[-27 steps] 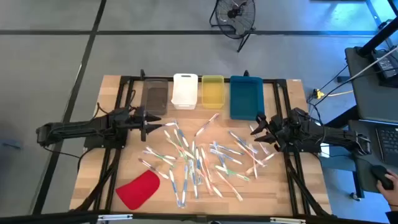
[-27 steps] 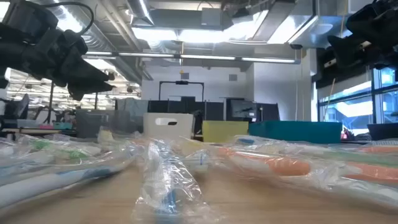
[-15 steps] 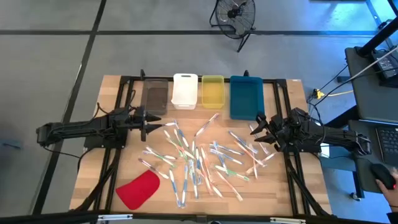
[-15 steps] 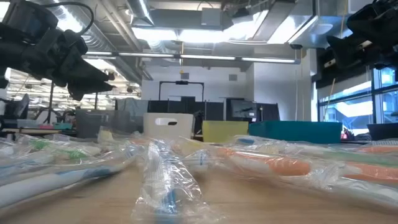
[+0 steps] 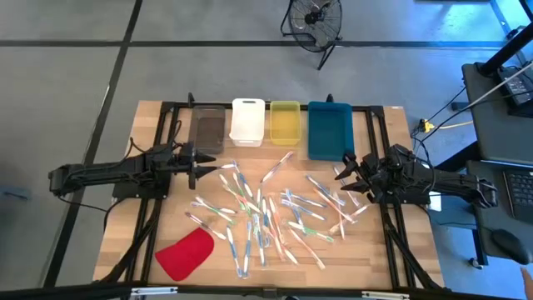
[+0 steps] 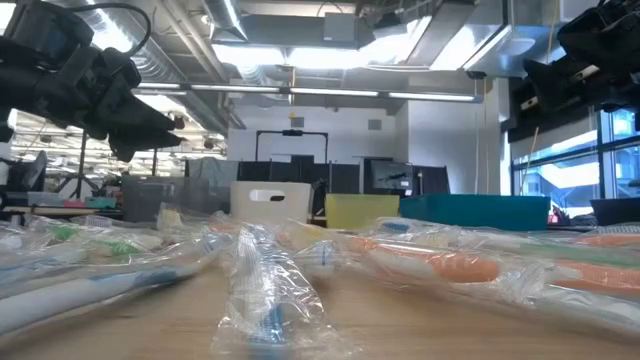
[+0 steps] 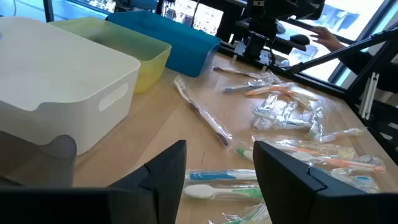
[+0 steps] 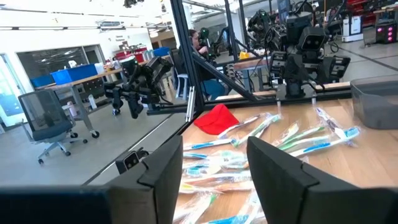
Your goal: Pick & Place Toothbrushes
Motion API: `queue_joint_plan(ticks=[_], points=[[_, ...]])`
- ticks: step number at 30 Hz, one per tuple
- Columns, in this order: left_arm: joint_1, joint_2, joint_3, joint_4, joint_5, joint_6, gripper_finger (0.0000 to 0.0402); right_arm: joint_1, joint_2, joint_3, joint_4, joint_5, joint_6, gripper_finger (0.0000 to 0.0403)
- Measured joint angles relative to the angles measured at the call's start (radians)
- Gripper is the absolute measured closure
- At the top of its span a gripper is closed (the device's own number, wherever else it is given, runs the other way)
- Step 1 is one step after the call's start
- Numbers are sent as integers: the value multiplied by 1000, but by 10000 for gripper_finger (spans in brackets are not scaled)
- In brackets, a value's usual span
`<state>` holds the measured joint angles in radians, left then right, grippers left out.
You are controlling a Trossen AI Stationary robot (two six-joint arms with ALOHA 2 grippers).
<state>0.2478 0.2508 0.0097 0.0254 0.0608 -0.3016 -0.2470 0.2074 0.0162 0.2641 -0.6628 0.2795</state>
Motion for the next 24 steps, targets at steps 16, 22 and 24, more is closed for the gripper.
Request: queue_joint_plan(ticks=[16,22,24], points=[[0,0,0,0,0,0,219,0,0,0,0,0,0,234],[0,0,0,0,0,0,219,0,1,0,0,0,0,247],[0,0,0,0,0,0,219,0,1,0,0,0,0,251]])
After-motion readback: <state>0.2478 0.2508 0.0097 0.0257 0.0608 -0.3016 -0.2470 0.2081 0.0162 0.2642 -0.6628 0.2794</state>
